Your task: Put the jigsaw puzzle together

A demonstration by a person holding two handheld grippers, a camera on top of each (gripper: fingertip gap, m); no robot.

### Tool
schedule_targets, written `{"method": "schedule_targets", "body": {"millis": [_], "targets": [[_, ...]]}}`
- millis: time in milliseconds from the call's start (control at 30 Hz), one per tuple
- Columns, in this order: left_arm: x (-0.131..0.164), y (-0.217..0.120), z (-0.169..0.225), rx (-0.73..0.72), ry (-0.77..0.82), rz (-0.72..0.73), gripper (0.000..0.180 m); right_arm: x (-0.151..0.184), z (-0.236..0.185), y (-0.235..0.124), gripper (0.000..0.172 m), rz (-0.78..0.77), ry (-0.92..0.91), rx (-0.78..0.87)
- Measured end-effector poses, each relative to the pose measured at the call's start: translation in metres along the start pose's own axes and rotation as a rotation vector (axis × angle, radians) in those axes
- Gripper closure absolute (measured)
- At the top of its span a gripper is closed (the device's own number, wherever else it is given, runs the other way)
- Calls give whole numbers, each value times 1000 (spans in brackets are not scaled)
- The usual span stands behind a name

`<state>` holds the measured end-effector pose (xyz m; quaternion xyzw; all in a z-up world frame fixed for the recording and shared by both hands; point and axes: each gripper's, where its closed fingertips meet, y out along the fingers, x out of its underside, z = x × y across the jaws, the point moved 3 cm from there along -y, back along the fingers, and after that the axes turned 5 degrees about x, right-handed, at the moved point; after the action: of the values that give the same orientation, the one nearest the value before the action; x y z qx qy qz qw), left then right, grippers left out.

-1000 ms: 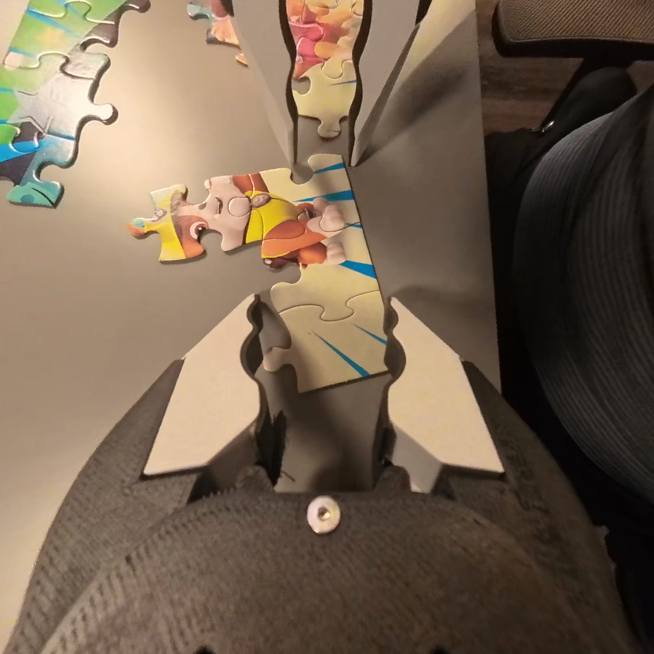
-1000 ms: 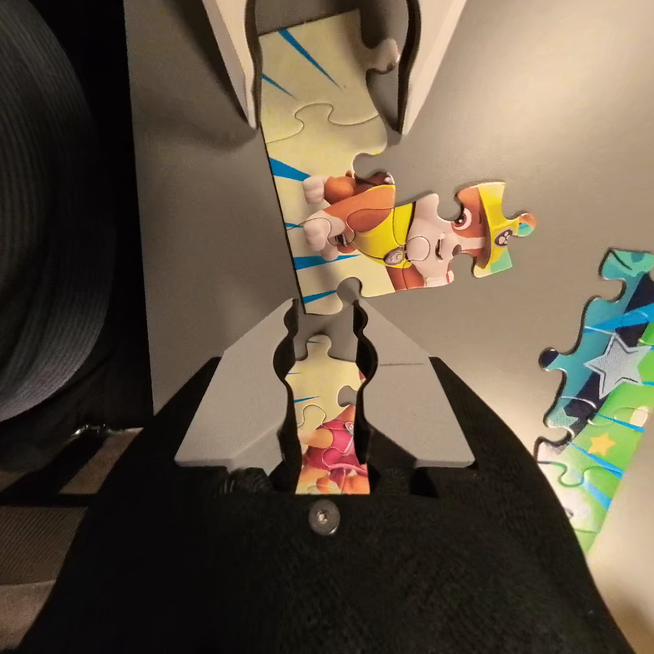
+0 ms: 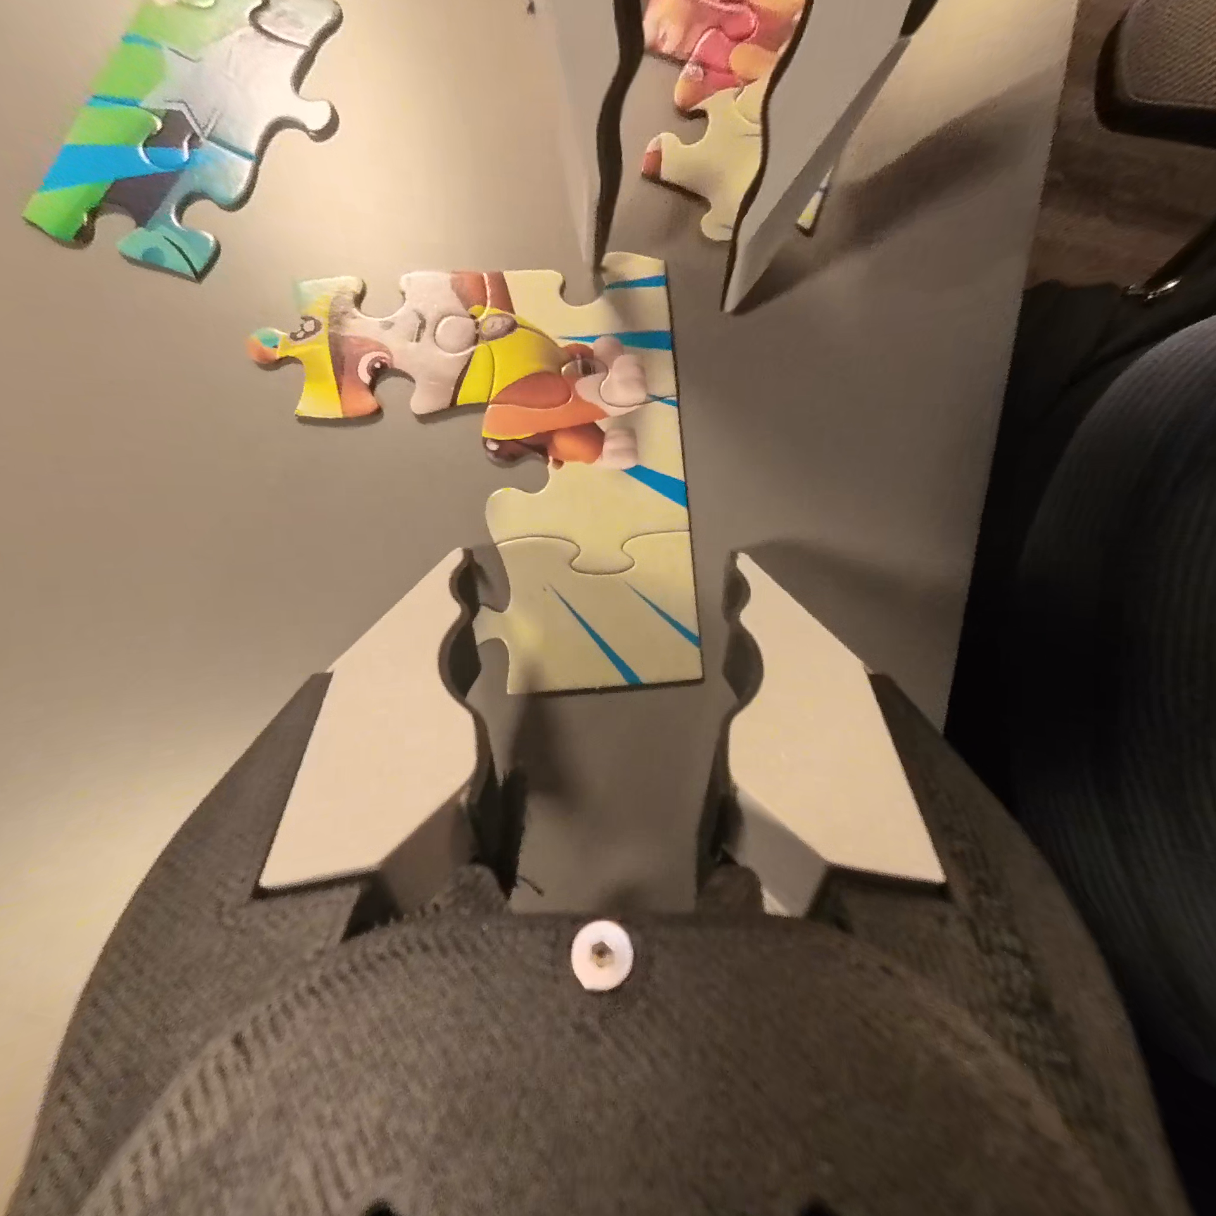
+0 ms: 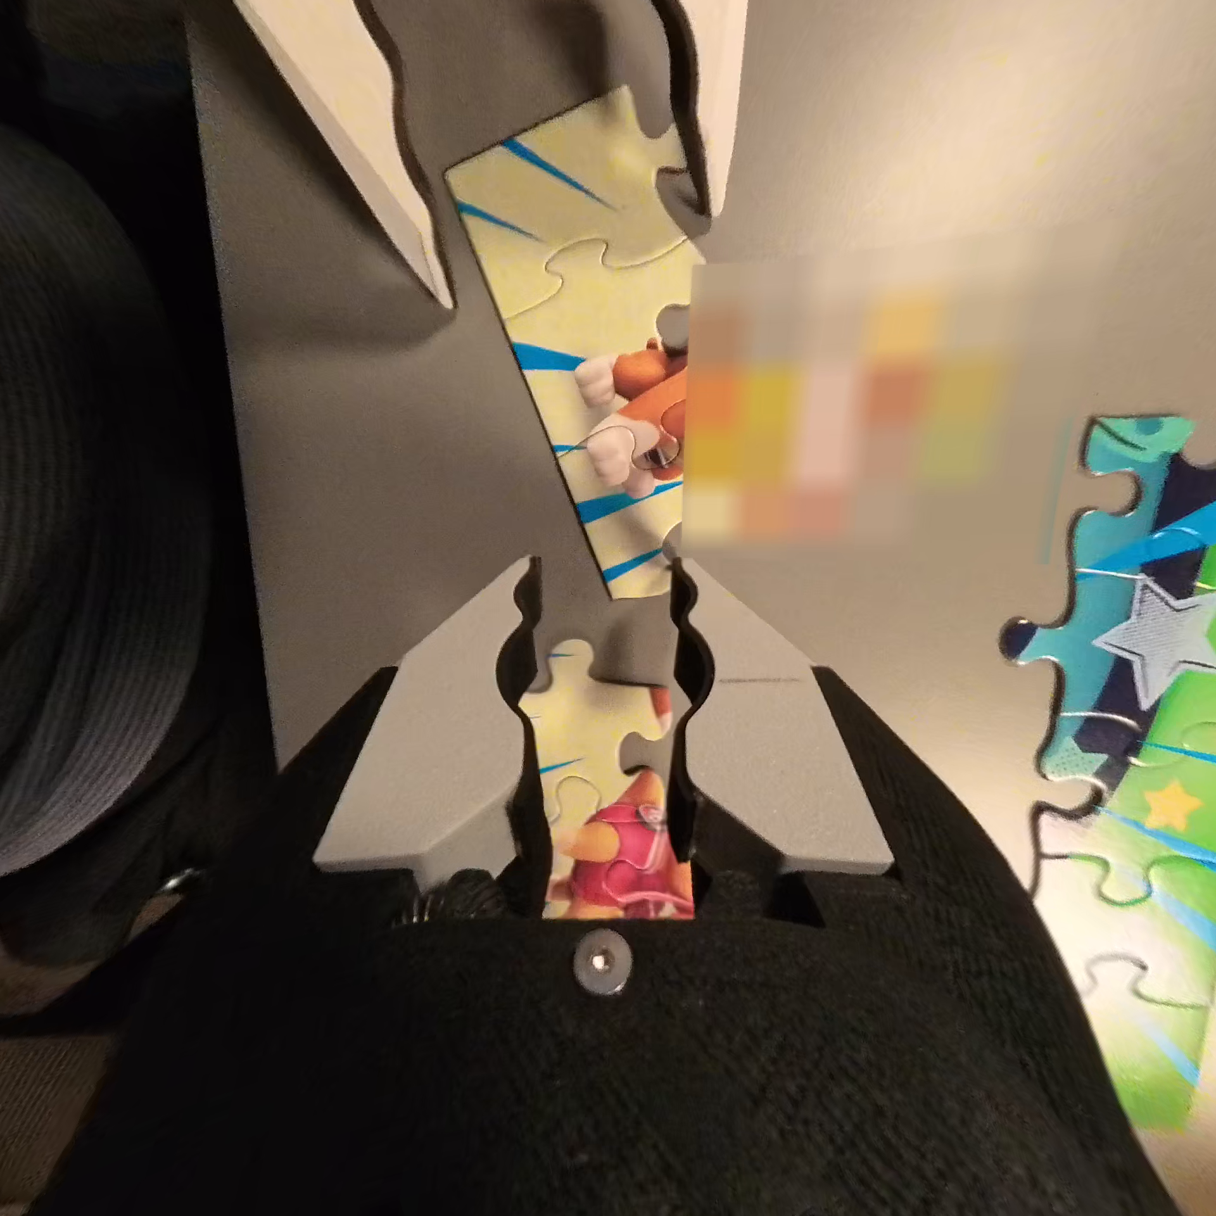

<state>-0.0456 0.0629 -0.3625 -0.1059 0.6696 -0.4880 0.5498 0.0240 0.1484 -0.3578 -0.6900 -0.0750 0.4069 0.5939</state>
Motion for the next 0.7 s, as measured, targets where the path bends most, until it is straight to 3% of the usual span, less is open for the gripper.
{"method": "schedule_targets", "body": {"millis": [367, 700], "targets": [[-1, 2, 17, 76, 89, 4, 124, 7, -25, -4, 155, 51, 33, -14], [-5, 6, 19, 99, 121, 6, 125, 10, -31, -6, 157, 75, 52, 9]]}}
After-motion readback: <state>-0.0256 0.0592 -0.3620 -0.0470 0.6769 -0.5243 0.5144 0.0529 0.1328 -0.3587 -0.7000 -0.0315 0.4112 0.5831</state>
